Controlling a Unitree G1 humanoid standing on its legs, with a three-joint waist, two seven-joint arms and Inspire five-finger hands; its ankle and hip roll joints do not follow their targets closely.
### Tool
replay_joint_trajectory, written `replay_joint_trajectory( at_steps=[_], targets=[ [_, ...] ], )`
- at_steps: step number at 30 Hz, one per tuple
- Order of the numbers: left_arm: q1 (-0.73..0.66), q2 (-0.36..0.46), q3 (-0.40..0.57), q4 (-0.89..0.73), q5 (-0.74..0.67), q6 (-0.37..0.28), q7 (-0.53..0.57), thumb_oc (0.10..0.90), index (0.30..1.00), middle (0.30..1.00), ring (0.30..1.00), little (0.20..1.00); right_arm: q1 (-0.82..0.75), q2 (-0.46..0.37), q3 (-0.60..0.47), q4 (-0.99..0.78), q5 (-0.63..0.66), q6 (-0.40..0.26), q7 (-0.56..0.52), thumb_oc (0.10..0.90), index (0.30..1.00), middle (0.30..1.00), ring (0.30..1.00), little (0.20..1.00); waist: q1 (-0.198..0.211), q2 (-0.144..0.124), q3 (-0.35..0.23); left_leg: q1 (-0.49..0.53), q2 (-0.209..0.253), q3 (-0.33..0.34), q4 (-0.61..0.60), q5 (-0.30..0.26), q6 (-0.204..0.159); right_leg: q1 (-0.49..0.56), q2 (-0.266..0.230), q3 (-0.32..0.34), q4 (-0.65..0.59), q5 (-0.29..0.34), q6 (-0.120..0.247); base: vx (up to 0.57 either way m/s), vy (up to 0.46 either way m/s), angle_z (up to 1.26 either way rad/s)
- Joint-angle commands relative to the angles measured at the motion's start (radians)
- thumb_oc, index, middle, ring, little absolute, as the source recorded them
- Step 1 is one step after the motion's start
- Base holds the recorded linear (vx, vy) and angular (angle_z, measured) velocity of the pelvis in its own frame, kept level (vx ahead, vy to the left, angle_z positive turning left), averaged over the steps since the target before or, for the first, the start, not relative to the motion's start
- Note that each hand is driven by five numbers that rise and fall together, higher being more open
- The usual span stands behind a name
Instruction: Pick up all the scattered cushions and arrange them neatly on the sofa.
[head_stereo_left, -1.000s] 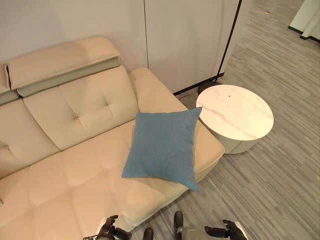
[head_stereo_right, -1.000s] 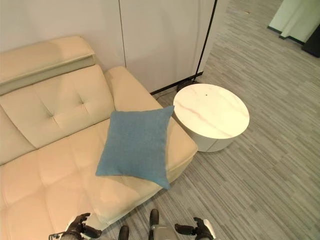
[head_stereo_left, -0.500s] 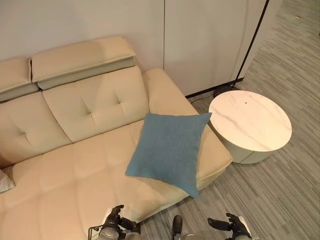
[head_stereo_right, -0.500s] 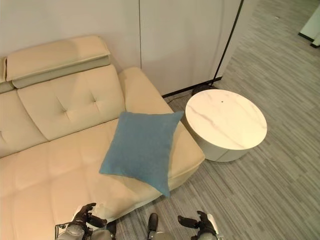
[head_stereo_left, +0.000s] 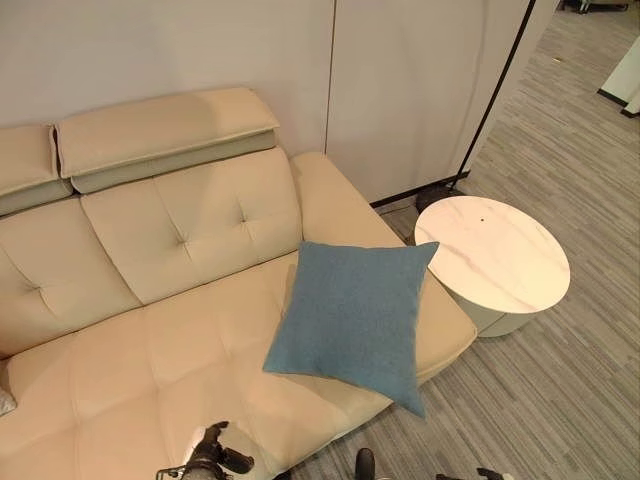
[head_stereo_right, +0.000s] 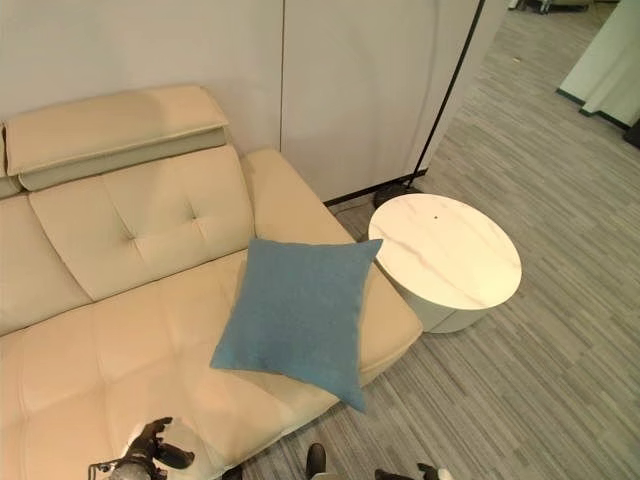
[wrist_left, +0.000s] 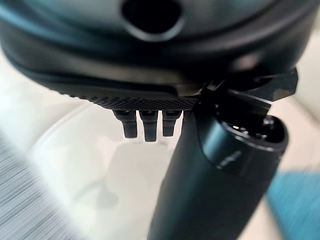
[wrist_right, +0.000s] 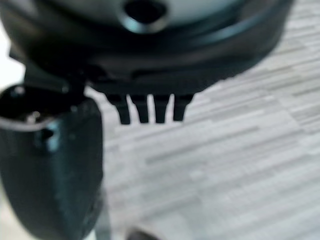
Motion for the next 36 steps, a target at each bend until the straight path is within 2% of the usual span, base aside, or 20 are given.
replay_joint_trajectory(
  at_steps=[1,2,3,4,5,9,10,12,17,18,21,22,23,28,36],
  targets=[
    [-0.048,0.042,0.054,-0.092,-0.013,-0.068,0.036,0.800,0.900,0.900,0.900,0.900,-0.024,-0.189,-0.042,-0.081,-0.063,-0.030,-0.053,0.800,0.900,0.900,0.900,0.900,0.008,-0.027,-0.011,-0.009,0.010,-0.010,0.013,-0.096,-0.014,0.034,-0.001,0.033,0.075,-0.143,0.064,0.02,0.031,-0.13],
    [-0.037,0.054,0.073,-0.134,-0.010,-0.073,0.038,0.800,0.900,0.900,0.900,0.900,-0.010,-0.245,-0.084,-0.169,-0.078,-0.033,-0.055,0.800,0.900,0.900,0.900,0.900,0.001,-0.025,-0.017,-0.001,0.010,-0.004,0.009,-0.099,-0.014,0.037,-0.001,0.037,0.071,-0.142,0.066,0.02,0.031,-0.15],
    [-0.037,0.054,0.072,-0.135,-0.010,-0.073,0.038,0.800,0.900,0.900,0.900,0.900,-0.008,-0.245,-0.085,-0.171,-0.079,-0.032,-0.055,0.800,0.900,0.900,0.900,0.900,0.002,-0.025,-0.017,0.000,0.010,-0.004,0.009,-0.099,-0.014,0.038,-0.001,0.037,0.071,-0.142,0.066,0.03,0.038,-0.18],
    [-0.037,0.068,0.099,-0.173,-0.020,-0.077,0.049,0.800,0.900,0.900,0.900,0.900,-0.001,-0.291,-0.147,-0.282,-0.074,-0.032,-0.064,0.800,0.900,0.900,0.900,0.900,-0.007,-0.021,-0.022,0.009,0.010,-0.001,0.004,-0.102,-0.014,0.042,0.000,0.039,0.069,-0.144,0.067,0.02,0.024,-0.10],
    [-0.041,0.073,0.112,-0.198,-0.027,-0.079,0.055,0.800,0.900,0.900,0.900,0.900,-0.003,-0.304,-0.174,-0.324,-0.063,-0.035,-0.070,0.800,0.900,0.900,0.900,0.900,-0.012,-0.018,-0.024,0.012,0.010,-0.001,0.003,-0.103,-0.013,0.043,-0.001,0.040,0.068,-0.145,0.068,0.02,0.024,-0.08],
    [-0.050,0.080,0.139,-0.274,-0.050,-0.083,0.071,0.800,0.900,0.900,0.900,0.900,-0.020,-0.297,-0.254,-0.475,0.009,-0.051,-0.102,0.800,0.900,0.900,0.900,0.900,-0.020,-0.008,-0.030,0.021,0.011,-0.001,0.001,-0.110,-0.014,0.050,-0.002,0.039,0.067,-0.149,0.069,0.04,0.008,-0.08],
    [-0.062,0.082,0.147,-0.318,-0.059,-0.087,0.090,0.800,0.900,0.900,0.900,0.900,-0.047,-0.270,-0.283,-0.548,0.091,-0.083,-0.126,0.800,0.900,0.900,0.900,0.900,-0.022,-0.003,-0.035,0.024,0.011,-0.004,0.001,-0.114,-0.015,0.055,-0.003,0.038,0.063,-0.151,0.069,0.05,0.004,-0.12],
    [-0.079,0.084,0.141,-0.357,-0.069,-0.093,0.098,0.800,0.900,0.900,0.900,0.900,-0.085,-0.236,-0.283,-0.590,0.173,-0.110,-0.128,0.800,0.900,0.900,0.900,0.900,-0.021,0.003,-0.037,0.025,0.009,-0.006,0.001,-0.117,-0.017,0.060,-0.004,0.034,0.056,-0.152,0.069,0.06,0.007,-0.10],
    [-0.128,0.089,0.129,-0.422,-0.095,-0.097,0.114,0.800,0.900,0.900,0.900,0.900,-0.167,-0.174,-0.234,-0.675,0.287,-0.144,-0.125,0.800,0.900,0.900,0.900,0.900,-0.014,0.009,-0.031,0.014,0.008,-0.012,0.001,-0.115,-0.022,0.053,-0.005,0.024,0.045,-0.146,0.069,0.00,0.002,0.00],
    [-0.164,0.093,0.114,-0.451,-0.099,-0.096,0.126,0.800,0.900,0.900,0.900,0.900,-0.215,-0.139,-0.189,-0.728,0.316,-0.159,-0.119,0.800,0.900,0.900,0.900,0.900,-0.008,0.010,-0.015,-0.008,0.008,-0.014,0.001,-0.107,-0.023,0.032,-0.004,0.022,0.042,-0.140,0.069,-0.08,-0.002,0.03],
    [-0.234,0.096,0.087,-0.482,-0.102,-0.099,0.145,0.800,0.900,0.900,0.900,0.900,-0.302,-0.090,-0.107,-0.734,0.339,-0.162,-0.112,0.800,0.900,0.900,0.900,0.900,0.003,0.011,-0.001,-0.066,0.010,-0.021,0.001,-0.088,-0.024,-0.019,-0.003,0.015,0.035,-0.128,0.064,-0.13,-0.003,0.15],
    [-0.323,0.096,0.058,-0.482,-0.121,-0.110,0.171,0.800,0.900,0.900,0.900,0.900,-0.405,-0.033,-0.020,-0.696,0.356,-0.161,-0.113,0.800,0.900,0.900,0.900,0.900,0.015,0.012,0.035,-0.137,0.012,-0.028,0.004,-0.065,-0.027,-0.085,-0.002,0.016,0.035,-0.110,0.060,-0.24,0.006,0.20],
    [-0.371,0.099,0.047,-0.473,-0.131,-0.114,0.187,0.800,0.900,0.900,0.900,0.900,-0.451,-0.005,0.017,-0.676,0.366,-0.161,-0.114,0.800,0.900,0.900,0.900,0.900,0.020,0.013,0.051,-0.173,0.011,-0.031,0.011,-0.057,-0.029,-0.122,-0.002,0.015,0.040,-0.103,0.057,-0.20,0.006,-0.01],
    [-0.468,0.120,0.034,-0.454,-0.141,-0.124,0.222,0.800,0.900,0.900,0.900,0.900,-0.533,0.043,0.075,-0.625,0.364,-0.154,-0.124,0.800,0.900,0.900,0.900,0.900,0.025,0.012,0.089,-0.263,0.009,-0.032,0.050,-0.047,-0.030,-0.193,-0.002,0.025,0.046,-0.085,0.052,-0.05,0.008,0.09],
    [-0.561,0.137,0.030,-0.429,-0.149,-0.131,0.267,0.800,0.900,0.900,0.900,0.900,-0.525,0.107,0.106,-0.636,0.358,-0.157,-0.120,0.800,0.900,0.900,0.900,0.900,0.008,0.015,0.119,-0.328,0.008,-0.032,0.066,-0.036,-0.032,-0.248,-0.001,0.029,0.051,-0.079,0.052,0.01,0.007,-0.02]
  ],
)
